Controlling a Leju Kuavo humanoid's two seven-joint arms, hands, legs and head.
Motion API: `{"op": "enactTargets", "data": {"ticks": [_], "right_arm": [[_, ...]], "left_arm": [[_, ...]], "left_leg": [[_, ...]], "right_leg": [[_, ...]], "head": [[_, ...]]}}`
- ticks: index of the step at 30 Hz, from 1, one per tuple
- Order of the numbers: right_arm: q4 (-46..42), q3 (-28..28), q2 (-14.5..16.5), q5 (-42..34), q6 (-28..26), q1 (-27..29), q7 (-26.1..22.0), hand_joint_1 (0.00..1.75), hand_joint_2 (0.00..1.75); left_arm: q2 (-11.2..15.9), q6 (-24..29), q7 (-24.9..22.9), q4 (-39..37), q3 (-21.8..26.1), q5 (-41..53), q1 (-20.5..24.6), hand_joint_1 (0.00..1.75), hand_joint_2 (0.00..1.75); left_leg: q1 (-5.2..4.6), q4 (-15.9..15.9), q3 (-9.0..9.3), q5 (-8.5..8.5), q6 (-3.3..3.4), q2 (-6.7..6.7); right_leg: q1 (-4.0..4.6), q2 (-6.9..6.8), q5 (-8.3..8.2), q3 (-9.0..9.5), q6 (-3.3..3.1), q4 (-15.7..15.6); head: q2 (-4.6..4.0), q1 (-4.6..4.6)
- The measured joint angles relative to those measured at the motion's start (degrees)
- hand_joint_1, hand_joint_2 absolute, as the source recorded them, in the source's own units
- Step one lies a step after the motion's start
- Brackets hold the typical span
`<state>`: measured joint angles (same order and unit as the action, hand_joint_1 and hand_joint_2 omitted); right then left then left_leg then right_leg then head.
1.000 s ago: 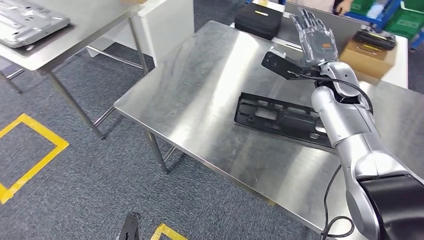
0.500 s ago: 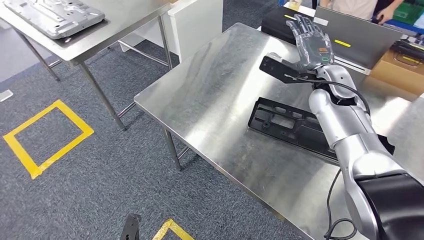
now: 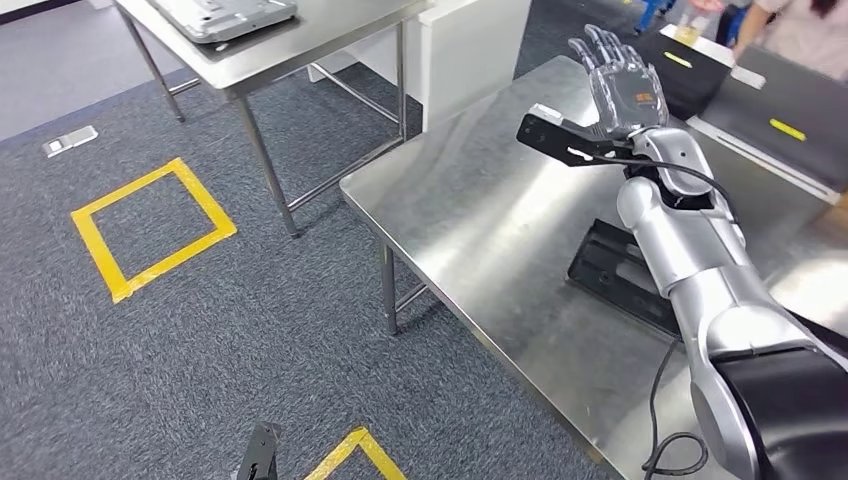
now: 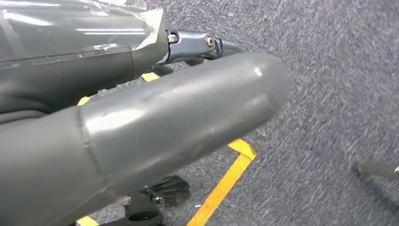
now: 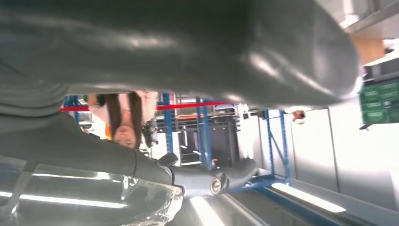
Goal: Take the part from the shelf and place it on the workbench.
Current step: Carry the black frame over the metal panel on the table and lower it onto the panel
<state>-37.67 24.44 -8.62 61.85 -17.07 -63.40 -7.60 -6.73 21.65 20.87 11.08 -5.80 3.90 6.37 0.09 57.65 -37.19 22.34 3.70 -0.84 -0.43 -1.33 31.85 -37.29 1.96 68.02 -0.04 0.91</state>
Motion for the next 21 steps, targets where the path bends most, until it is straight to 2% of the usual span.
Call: {"op": "enactTargets", "data": {"ticks": [1,2,3,4,6,7,8,9,10,11,12,13,15,16,17,18,19,20,21], "right_arm": [[0.1,0.0,-0.2,0.0,0.0,0.2,0.0,0.0,0.0],[0.1,0.1,-0.4,0.0,0.0,0.3,0.0,0.0,0.0],[0.2,0.1,-0.5,0.0,0.0,0.5,0.0,0.0,0.0],[0.2,0.1,-0.5,0.1,0.0,0.5,0.0,0.0,0.0],[0.2,0.2,-0.6,0.1,0.1,0.4,0.0,0.0,0.0],[0.2,0.2,-0.6,0.2,0.1,0.3,0.0,0.0,0.0],[0.2,0.2,-0.7,0.2,0.1,0.3,0.0,0.0,0.0],[0.2,0.2,-0.7,0.2,0.1,0.3,0.0,0.0,0.0],[0.2,0.2,-0.6,0.2,0.1,0.3,0.0,0.0,0.0],[0.2,0.2,-0.4,0.2,0.2,0.2,0.0,0.0,0.0],[0.2,0.2,-0.3,0.2,0.2,0.2,0.0,0.0,0.0],[0.2,0.2,-0.1,0.2,0.2,0.1,0.0,0.0,0.0],[0.1,0.2,-0.1,0.1,0.3,0.0,0.0,0.0,0.0],[0.1,0.2,-0.2,0.1,0.4,0.0,0.0,0.0,0.0],[0.1,0.2,-0.2,0.0,0.4,0.1,0.0,0.0,0.0],[0.1,0.2,-0.3,-0.1,0.4,0.2,0.0,0.0,0.0],[0.1,0.2,-0.5,-0.1,0.4,0.3,0.0,0.0,0.0],[0.1,0.2,-0.6,-0.2,0.5,0.4,0.0,0.0,0.0],[0.0,0.2,-0.8,-0.2,0.5,0.5,0.0,0.0,0.0]], "left_arm": [[0.0,0.0,0.0,0.0,0.0,0.0,0.0,0.0,0.0],[-0.1,-0.1,-0.1,0.0,0.0,0.0,0.0,0.0,0.0],[-0.1,-0.1,-0.3,0.0,0.0,0.1,0.0,0.0,0.0],[-0.1,-0.2,-0.6,0.0,0.0,0.1,-0.1,0.0,0.0],[-0.1,-0.5,-1.2,0.0,0.0,0.3,-0.1,0.0,0.0],[-0.1,-0.8,-1.5,0.0,0.0,0.4,-0.1,0.0,0.0],[-0.1,-1.0,-1.7,0.0,0.0,0.4,-0.1,0.0,0.0],[-0.1,-1.1,-1.8,0.0,0.0,0.5,-0.2,0.0,0.0],[0.0,-1.1,-2.0,0.0,0.0,0.5,-0.3,0.0,0.0],[0.1,-1.3,-2.3,0.0,0.0,0.6,-0.4,0.0,0.0],[0.2,-1.5,-2.7,-0.1,0.0,0.8,-0.5,0.0,0.0],[0.3,-1.9,-3.1,-0.1,0.0,1.0,-0.5,0.0,0.0],[0.6,-2.7,-3.5,-0.1,-0.1,1.4,-0.4,0.0,0.0],[0.8,-3.0,-3.5,-0.1,-0.2,1.4,-0.4,0.0,0.0],[1.1,-3.1,-3.5,-0.1,-0.2,1.3,-0.4,0.0,0.0],[1.5,-3.2,-3.6,-0.1,-0.2,1.2,-0.4,0.0,0.0],[1.9,-3.4,-3.7,-0.2,-0.2,1.0,-0.5,0.0,0.0],[2.5,-3.6,-3.8,-0.2,-0.2,0.9,-0.5,0.0,0.0],[3.0,-3.9,-3.9,-0.2,-0.1,0.8,-0.5,0.0,0.0]], "left_leg": [[0.0,0.0,-0.02,-0.01,0.1,-0.77],[-0.01,0.0,-0.01,-0.01,0.11,-1.59],[-0.01,0.0,-0.01,-0.01,0.11,-2.38],[-0.01,0.1,0.01,-0.02,0.1,-3.13],[-0.06,0.3,0.0,0.0,-0.05,-4.58],[-0.13,0.4,-0.09,0.04,-0.24,-5.28],[-0.19,0.5,-0.24,0.04,-0.5,-5.88],[-0.22,0.5,-0.41,0.0,-0.8,-6.42],[-0.16,0.5,-0.57,-0.07,-1.13,-6.93],[-0.09,0.5,-0.73,-0.06,-1.4,-6.83],[-0.12,1.1,-1.04,0.31,-1.71,-5.79],[-0.12,2.5,-1.76,1.26,-2.05,-4.17],[0.05,8.5,-4.6,4.53,-2.63,-0.67],[0.28,12.3,-6.5,6.15,-2.85,0.08],[0.51,15.2,-7.99,7.01,-3.01,0.42],[0.71,16.3,-8.67,6.92,-3.14,0.64],[0.9,15.3,-8.23,5.83,-3.24,0.93],[1.05,12.3,-6.71,4.09,-3.29,1.47],[1.1,8.5,-4.65,2.42,-3.26,2.63]], "right_leg": [[-0.01,0.74,1.18,-2.1,-0.05,3.9],[-0.01,1.08,1.69,-3.62,0.1,6.4],[-0.02,1.23,1.31,-4.1,0.42,6.7],[-0.1,1.38,0.03,-3.39,0.86,4.7],[-0.43,2.96,-3.56,0.13,1.64,-3.6],[-0.52,3.76,-4.96,1.77,1.65,-7.1],[-0.56,4.35,-5.75,2.77,1.41,-9.3],[-0.47,4.42,-6.01,3.14,1.02,-10.1],[-0.44,3.79,-6.14,3.3,0.58,-10.1],[-0.64,3.26,-6.27,3.38,0.19,-10.2],[-0.8,2.74,-6.39,3.52,-0.1,-10.4],[-0.98,2.19,-6.47,3.67,-0.54,-10.5],[-0.84,1.17,-6.41,3.87,-1.27,-10.6],[-0.73,0.58,-6.32,3.92,-1.59,-10.6],[-0.65,-0.02,-6.25,3.98,-1.72,-10.6],[-0.62,-0.65,-6.14,4.05,-1.79,-10.6],[-0.63,-1.25,-6.0,4.16,-1.76,-10.6],[-0.64,-1.84,-5.83,4.33,-1.65,-10.5],[-0.57,-2.39,-5.62,4.5,-1.44,-10.5]], "head": [[0.0,-0.09],[0.0,-0.1],[0.0,-0.1],[0.0,-0.09],[0.0,-0.11],[0.0,-0.07],[0.0,-0.03],[0.0,0.0],[0.0,0.05],[0.0,0.05],[0.0,0.1],[0.0,0.23],[0.0,0.44],[0.0,0.5],[0.0,0.5],[0.0,0.52],[0.0,0.53],[0.0,0.53],[0.0,0.54]]}}
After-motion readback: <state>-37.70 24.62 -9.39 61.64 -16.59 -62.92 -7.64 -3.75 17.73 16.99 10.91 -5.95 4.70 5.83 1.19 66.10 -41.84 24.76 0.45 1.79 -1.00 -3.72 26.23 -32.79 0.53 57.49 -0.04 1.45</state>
